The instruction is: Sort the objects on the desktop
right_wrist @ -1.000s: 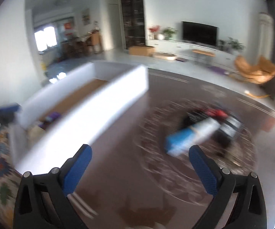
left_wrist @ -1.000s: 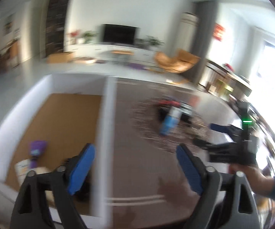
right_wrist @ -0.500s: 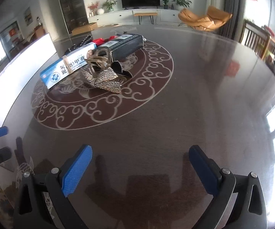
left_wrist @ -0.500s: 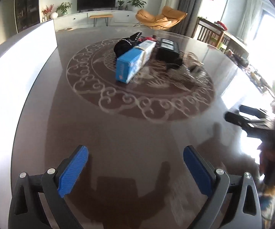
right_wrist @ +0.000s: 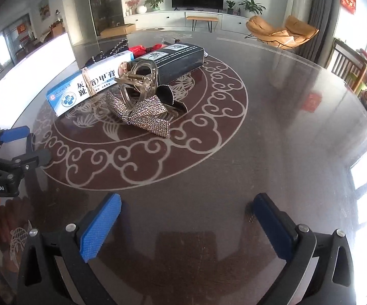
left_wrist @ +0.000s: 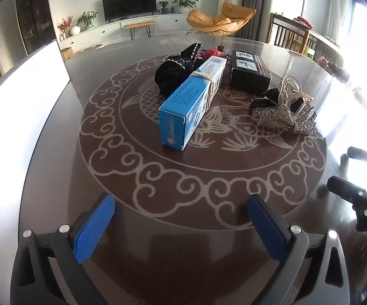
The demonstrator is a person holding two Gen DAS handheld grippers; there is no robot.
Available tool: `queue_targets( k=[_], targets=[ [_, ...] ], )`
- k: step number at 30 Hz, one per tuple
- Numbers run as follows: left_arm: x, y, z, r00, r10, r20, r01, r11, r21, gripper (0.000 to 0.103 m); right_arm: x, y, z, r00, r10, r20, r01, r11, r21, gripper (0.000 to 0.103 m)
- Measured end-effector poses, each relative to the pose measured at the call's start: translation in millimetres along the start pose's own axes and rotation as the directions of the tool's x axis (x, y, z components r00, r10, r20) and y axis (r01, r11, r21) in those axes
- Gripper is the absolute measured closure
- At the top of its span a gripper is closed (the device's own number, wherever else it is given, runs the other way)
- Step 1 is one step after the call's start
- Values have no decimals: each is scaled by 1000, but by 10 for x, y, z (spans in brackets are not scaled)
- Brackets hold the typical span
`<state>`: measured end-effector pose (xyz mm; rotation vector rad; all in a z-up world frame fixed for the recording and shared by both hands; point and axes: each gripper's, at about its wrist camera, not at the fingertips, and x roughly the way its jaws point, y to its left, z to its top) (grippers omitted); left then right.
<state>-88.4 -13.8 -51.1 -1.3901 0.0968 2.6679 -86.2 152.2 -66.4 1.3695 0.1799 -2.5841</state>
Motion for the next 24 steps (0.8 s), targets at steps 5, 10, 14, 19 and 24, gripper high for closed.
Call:
queue_targets(
  k=[5,10,14,19,24],
  targets=[
    [-8,5,-19,1000,-2,1,2,1000,3,0,33,19,16,1000,-3,1,3,1000,3,0],
    [-10,4,-20,1000,-2,1,2,1000,3,0,46,9,21,1000,-2,2,2,1000,3,0],
    [-9,7,-19,1000,-2,1,2,1000,3,0,50,8,20,1000,-2,2,2,1000,3,0],
    [-3,2,-23,1000,-1,-1,1,1000,5,0,47,7,15,1000,-1,3,1,1000,3,0],
    [35,44,92,998,3,-56,-1,999,34,0,46,6,10,1000,-1,3,1,1000,3,0]
  ],
)
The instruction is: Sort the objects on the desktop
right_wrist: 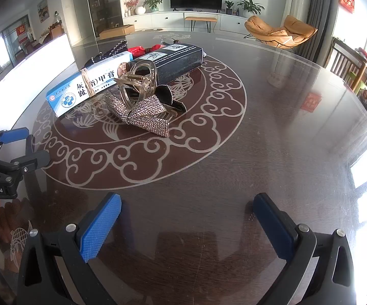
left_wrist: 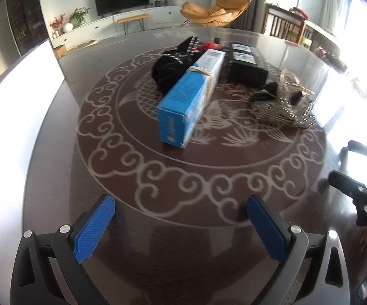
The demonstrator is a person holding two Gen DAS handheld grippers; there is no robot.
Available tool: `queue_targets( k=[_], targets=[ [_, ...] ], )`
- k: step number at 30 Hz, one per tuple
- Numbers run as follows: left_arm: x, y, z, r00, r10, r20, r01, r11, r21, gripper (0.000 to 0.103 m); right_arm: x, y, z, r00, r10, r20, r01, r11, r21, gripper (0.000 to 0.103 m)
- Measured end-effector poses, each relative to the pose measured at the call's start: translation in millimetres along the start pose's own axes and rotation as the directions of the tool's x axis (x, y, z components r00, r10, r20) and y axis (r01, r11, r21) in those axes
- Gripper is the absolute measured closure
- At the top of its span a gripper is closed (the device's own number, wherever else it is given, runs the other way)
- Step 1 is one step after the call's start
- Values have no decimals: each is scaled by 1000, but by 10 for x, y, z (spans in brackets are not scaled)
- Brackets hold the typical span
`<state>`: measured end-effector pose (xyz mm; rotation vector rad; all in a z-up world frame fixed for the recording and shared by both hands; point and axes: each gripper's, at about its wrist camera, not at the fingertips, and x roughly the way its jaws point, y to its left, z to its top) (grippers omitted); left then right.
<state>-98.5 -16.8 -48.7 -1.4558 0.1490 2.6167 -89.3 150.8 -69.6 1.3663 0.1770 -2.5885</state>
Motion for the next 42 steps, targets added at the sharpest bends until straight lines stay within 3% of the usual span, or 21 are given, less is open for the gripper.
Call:
queue_targets(
  k=[7,10,11,12,13,14,16,19,21,24,26,28,29,30,34,36,39,42],
  targets=[
    [-7,-49,569,995,33,90,-41,996,80,0,2,-4,-3,1000,0,0,0,1000,-1,0],
    [181,-71,809,997,41,70,-46,997,69,0,3,-4,-4,1000,0,0,0,1000,-1,0],
    [224,-90,852,998,32,61,-35,998,58,11,1,-4,-6,1000,0,0,0,1000,-1,0],
    [284,-79,881,999,20,49,-22,999,45,32,1,-4,-7,1000,0,0,0,1000,-1,0],
    [364,-62,902,1000,4,24,-5,1000,30,45,12,-5,-1,1000,0,0,0,1000,-1,0],
    [417,-47,900,999,-34,5,34,999,18,69,2,-4,-7,1000,0,0,0,1000,-1,0],
    [396,-27,861,999,-39,24,39,999,5,77,4,-5,-8,1000,0,1,0,1000,-1,0],
    [274,24,709,992,-118,31,120,992,-45,77,11,-7,-4,1000,1,1,-1,1000,-1,0],
    [141,70,511,977,-209,28,211,973,-89,77,10,-6,-7,1000,1,1,-1,1000,-1,0],
    [-2,234,175,933,-360,1,356,920,-164,74,2,-6,-12,1000,1,1,-1,1000,-2,0],
    [-103,386,-8,917,-398,11,392,896,-209,70,3,-7,-13,1000,1,1,-1,1000,-2,0],
    [-205,599,-100,932,-362,20,355,901,-251,54,5,-7,-13,1000,1,1,-1,1000,-2,0],
    [-242,669,-115,945,-326,22,320,910,-264,36,3,-7,-14,1000,1,1,-1,1000,-2,0],
    [-279,770,-121,961,-277,20,271,920,-283,25,3,-7,-16,1000,1,1,-1,1000,-2,0],
    [-332,1039,-58,971,-239,26,232,903,-362,24,10,-4,-15,1000,-3,2,3,1000,-3,0],
    [-366,1093,-42,978,-207,32,204,907,-369,24,-47,-14,-36,1000,-5,3,5,1000,-2,0],
    [-407,1013,74,986,-147,72,163,933,-321,24,-58,-25,-40,1000,-4,3,5,1000,-3,0],
    [-353,864,221,982,-152,110,174,960,-221,24,-54,-26,-38,1000,-4,3,4,1000,-3,0]
  ],
)
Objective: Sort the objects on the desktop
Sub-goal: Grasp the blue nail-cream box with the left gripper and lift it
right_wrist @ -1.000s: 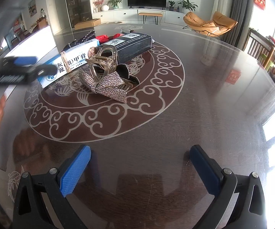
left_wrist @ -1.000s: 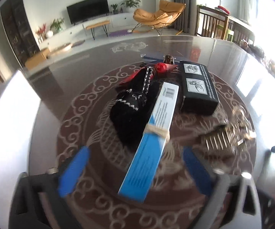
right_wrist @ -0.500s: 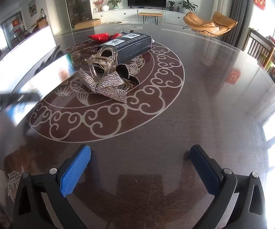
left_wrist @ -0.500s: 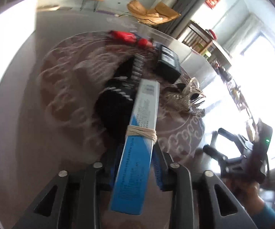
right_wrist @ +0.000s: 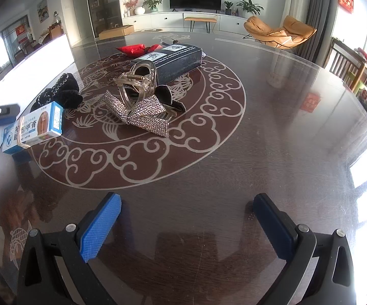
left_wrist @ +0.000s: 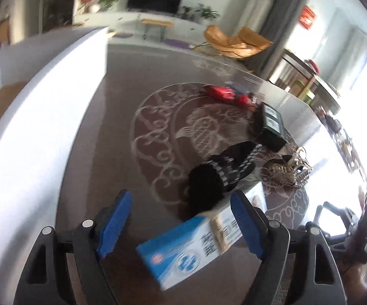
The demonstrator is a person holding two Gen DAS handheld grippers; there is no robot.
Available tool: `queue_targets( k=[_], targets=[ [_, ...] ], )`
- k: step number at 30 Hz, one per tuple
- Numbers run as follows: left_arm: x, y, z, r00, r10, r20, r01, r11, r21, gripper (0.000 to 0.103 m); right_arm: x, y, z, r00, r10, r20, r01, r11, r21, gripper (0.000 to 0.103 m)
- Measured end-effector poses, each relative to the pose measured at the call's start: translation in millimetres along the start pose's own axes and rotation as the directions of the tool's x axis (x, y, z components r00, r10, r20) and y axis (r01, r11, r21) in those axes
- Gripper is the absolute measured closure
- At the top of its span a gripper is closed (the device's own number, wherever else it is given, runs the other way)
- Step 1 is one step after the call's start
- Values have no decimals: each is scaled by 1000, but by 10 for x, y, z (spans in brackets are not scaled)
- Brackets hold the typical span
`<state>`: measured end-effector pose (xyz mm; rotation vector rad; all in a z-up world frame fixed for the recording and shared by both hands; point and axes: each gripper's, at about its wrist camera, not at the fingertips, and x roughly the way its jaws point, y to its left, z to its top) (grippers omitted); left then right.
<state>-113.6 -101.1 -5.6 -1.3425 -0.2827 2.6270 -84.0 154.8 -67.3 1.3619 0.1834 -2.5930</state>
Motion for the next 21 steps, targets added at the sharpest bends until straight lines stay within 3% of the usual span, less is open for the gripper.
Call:
queue_targets(
  k=[2,4,5,8,12,16,21],
  targets=[
    [148,-118,50,1000,8,-19,-7,997,81,24,-2,2,-3,1000,0,0,0,1000,0,0],
    [349,-214,5,993,-34,-113,47,992,118,23,-1,1,-3,1000,0,0,0,1000,0,0],
    [359,-216,-15,989,-82,-123,95,990,103,18,-2,2,-3,1000,0,0,0,1000,0,0],
    [318,-271,-90,986,-72,-151,93,986,136,18,-3,-5,-4,1000,-4,1,4,1000,4,0],
    [194,-288,-154,967,-166,-192,193,972,131,18,-36,-35,-13,1000,-6,3,6,1000,8,0],
    [143,-386,-140,986,-78,-148,111,967,228,12,-35,-37,-13,1000,-6,3,6,1000,8,0],
    [430,-663,-238,982,59,-181,12,929,369,12,-34,-38,-14,1000,-6,3,6,1000,8,0]
  ],
)
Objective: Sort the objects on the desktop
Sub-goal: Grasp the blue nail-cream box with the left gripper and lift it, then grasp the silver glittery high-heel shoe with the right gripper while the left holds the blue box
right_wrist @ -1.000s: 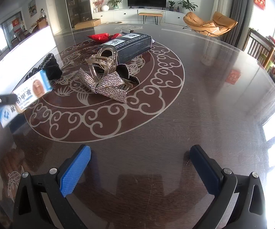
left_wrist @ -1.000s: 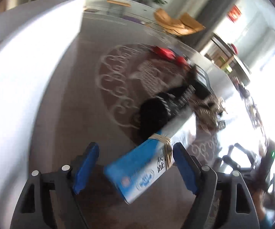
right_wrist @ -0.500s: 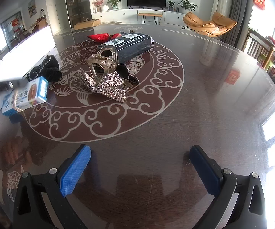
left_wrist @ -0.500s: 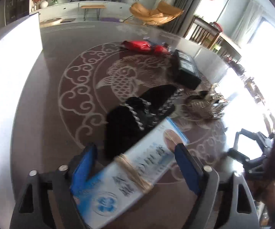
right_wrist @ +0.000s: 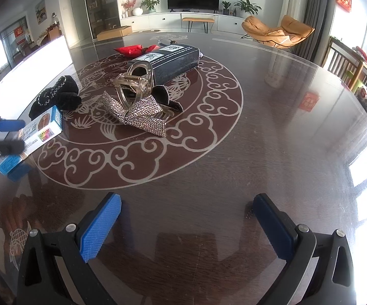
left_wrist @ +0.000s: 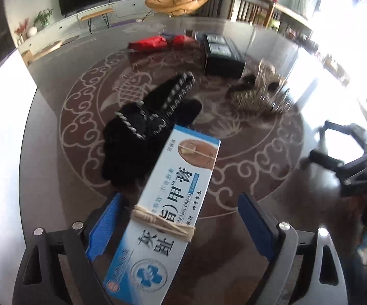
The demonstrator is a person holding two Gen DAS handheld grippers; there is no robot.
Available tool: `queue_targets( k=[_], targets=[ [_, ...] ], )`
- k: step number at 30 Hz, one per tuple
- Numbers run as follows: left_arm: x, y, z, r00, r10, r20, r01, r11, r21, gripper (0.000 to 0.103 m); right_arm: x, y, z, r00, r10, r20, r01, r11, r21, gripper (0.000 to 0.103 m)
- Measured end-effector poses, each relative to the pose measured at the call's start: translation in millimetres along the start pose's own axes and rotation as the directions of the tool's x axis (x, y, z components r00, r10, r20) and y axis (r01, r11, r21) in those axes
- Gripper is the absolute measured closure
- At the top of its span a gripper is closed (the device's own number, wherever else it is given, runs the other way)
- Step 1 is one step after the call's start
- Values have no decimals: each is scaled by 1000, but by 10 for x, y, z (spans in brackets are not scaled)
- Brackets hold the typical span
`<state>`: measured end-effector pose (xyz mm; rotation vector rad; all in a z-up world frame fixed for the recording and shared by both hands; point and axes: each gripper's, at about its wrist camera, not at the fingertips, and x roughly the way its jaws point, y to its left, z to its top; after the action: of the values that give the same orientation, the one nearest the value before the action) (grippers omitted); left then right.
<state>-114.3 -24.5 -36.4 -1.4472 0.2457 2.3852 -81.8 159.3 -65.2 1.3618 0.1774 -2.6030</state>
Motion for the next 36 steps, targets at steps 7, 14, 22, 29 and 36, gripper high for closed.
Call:
queue_targets(
  k=[7,14,22,29,36],
  targets=[
    [-231,25,-241,993,72,98,-57,988,-145,61,-19,-3,-13,1000,2,1,-2,1000,0,0],
    [-564,34,-904,988,86,132,-48,963,-264,61,51,230,260,993,110,-31,-114,977,-181,0],
    [-670,7,-1162,989,59,134,-19,959,-282,61,499,641,1035,992,93,-87,-119,916,-382,3],
    [-680,17,-1213,985,41,168,14,948,-318,60,278,608,868,967,220,-131,-248,929,-273,48],
    [-839,21,-1151,974,-17,226,100,927,-360,60,-178,653,435,959,239,-152,-269,937,-224,48]
  ],
)
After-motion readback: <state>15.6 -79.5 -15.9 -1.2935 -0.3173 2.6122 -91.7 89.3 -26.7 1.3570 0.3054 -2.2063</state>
